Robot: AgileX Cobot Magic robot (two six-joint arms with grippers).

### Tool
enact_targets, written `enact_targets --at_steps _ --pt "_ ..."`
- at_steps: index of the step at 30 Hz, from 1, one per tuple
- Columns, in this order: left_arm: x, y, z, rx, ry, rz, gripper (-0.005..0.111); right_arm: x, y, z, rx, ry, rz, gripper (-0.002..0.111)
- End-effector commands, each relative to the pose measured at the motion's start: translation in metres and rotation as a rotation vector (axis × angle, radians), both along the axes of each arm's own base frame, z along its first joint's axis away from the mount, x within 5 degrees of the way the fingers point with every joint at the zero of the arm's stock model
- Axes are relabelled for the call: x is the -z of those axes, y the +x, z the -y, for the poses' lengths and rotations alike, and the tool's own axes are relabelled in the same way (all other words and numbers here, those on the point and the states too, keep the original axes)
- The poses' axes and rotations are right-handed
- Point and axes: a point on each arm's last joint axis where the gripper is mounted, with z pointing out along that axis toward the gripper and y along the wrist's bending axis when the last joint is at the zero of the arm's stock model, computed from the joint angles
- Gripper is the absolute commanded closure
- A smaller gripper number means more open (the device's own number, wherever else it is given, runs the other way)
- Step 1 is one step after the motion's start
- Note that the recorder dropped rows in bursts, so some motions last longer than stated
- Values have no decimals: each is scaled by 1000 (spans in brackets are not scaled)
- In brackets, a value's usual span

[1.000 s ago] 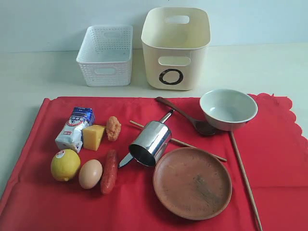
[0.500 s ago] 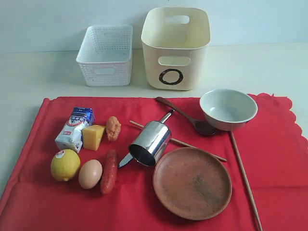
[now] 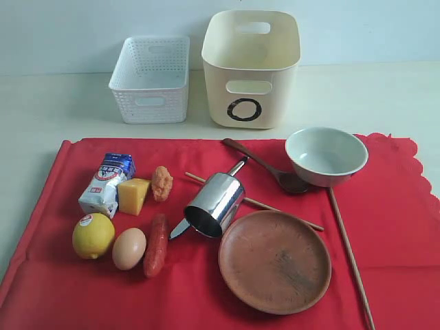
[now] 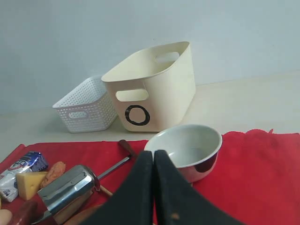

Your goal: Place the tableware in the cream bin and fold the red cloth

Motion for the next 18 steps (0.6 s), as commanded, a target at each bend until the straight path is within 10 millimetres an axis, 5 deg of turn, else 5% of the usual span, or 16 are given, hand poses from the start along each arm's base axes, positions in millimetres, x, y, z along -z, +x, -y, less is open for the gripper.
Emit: enact_targets --at_steps 1,9,18 --pt "-4 21 11 77 58 -77 107 1 0 0 0 -7 6 108" --pt "-9 80 34 231 139 -251 107 1 0 0 0 -7 6 108" --pt "-1 166 96 423 424 -517 107 1 0 0 0 -7 6 108"
